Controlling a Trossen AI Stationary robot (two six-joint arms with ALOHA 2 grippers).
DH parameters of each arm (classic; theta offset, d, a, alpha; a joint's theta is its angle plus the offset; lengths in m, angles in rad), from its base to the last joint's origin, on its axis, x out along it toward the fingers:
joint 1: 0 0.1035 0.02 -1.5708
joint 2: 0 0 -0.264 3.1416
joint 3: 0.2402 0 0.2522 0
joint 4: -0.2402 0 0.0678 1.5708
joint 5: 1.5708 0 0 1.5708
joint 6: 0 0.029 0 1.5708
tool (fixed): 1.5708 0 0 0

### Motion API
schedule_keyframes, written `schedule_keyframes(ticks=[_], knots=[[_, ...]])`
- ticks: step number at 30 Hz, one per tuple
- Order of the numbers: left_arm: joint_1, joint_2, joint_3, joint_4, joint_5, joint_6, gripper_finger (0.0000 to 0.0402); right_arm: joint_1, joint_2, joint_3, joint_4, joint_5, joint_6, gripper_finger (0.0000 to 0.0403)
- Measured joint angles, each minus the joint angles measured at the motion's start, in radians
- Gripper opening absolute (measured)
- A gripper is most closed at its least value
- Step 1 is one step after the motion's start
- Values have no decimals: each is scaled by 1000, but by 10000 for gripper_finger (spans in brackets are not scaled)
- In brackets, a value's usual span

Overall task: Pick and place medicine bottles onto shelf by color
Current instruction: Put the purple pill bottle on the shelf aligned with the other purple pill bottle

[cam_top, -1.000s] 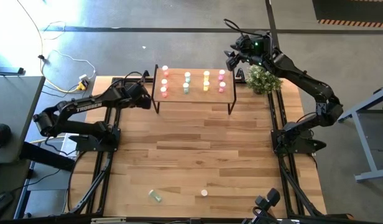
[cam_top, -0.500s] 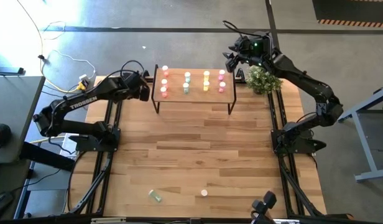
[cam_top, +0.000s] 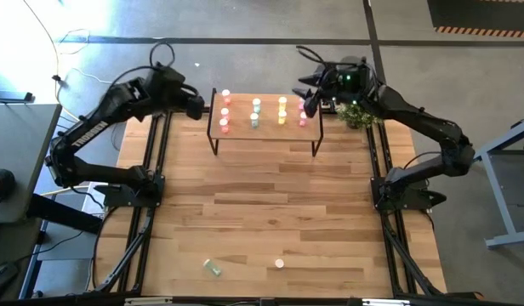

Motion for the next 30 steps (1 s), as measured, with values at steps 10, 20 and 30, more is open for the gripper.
schedule_keyframes(ticks=[10,20,30], knots=[[-100,2,108,121,284,125,110,245,-1,0,-20,-74,216,190],[-305,53,108,255,392,232,110,469,4,0,-9,49,308,190],[-489,148,108,444,489,287,110,562,41,0,23,97,297,190]])
